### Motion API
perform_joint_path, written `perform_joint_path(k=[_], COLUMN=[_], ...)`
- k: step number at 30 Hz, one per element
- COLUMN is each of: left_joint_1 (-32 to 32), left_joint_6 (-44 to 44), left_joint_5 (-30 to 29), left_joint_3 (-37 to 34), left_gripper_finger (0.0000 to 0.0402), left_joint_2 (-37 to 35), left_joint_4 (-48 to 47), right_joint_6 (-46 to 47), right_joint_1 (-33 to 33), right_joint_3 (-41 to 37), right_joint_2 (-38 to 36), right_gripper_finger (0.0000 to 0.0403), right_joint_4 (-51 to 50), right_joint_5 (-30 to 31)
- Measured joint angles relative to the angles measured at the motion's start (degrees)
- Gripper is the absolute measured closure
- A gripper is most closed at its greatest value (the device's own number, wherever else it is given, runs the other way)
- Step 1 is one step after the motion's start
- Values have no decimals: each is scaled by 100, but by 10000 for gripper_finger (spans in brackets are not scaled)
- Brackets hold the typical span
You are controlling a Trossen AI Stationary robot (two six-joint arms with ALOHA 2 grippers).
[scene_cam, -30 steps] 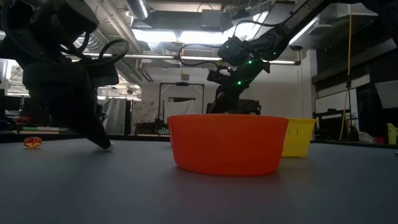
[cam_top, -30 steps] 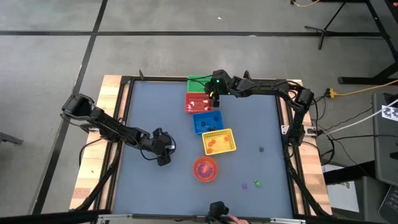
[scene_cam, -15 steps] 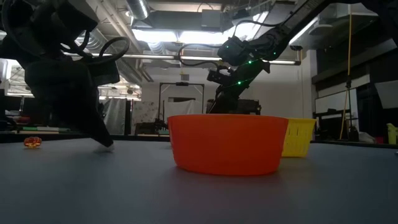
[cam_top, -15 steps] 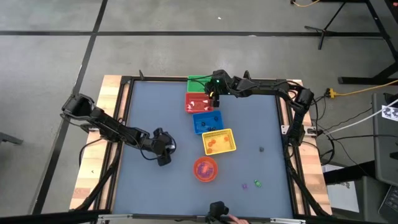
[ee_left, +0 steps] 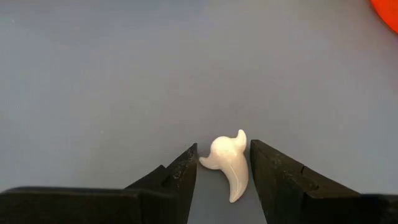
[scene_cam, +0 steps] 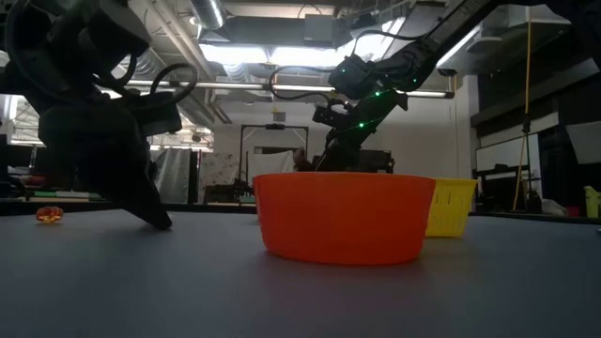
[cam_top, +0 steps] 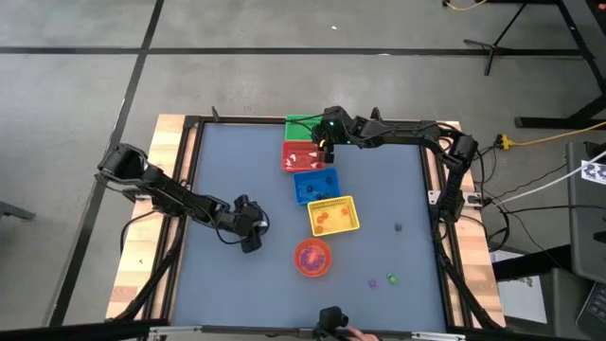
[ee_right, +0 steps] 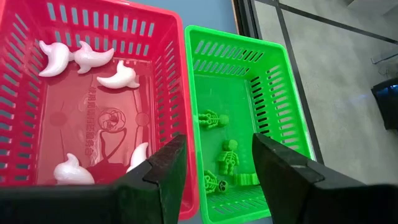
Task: Sort Halloween decoration
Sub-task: Put the white ghost toy into the red bin
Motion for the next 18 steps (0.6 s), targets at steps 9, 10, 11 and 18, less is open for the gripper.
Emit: perform_joint_path(k=[9, 10, 11, 18], left_joint_1=[2, 4, 4, 4], left_joint_6=[-2, -3, -4, -10], left_joint_5=[-17, -16, -15, 28], left_joint_3=[0, 0, 0, 0], left_gripper_finger=[288, 295, 301, 331], left_joint_2=[6, 8, 9, 15], left_joint_4=[-48, -47, -46, -37], right_joint_6=[0, 0, 0, 2], right_joint_1=[2, 2, 0, 2], right_joint_3=[0, 0, -2, -1], right_joint_2=[-2, -2, -2, -2], right_gripper_finger=[221, 221, 221, 221], right_joint_4=[-4, -4, -4, -6], right_joint_5=[0, 0, 0, 0])
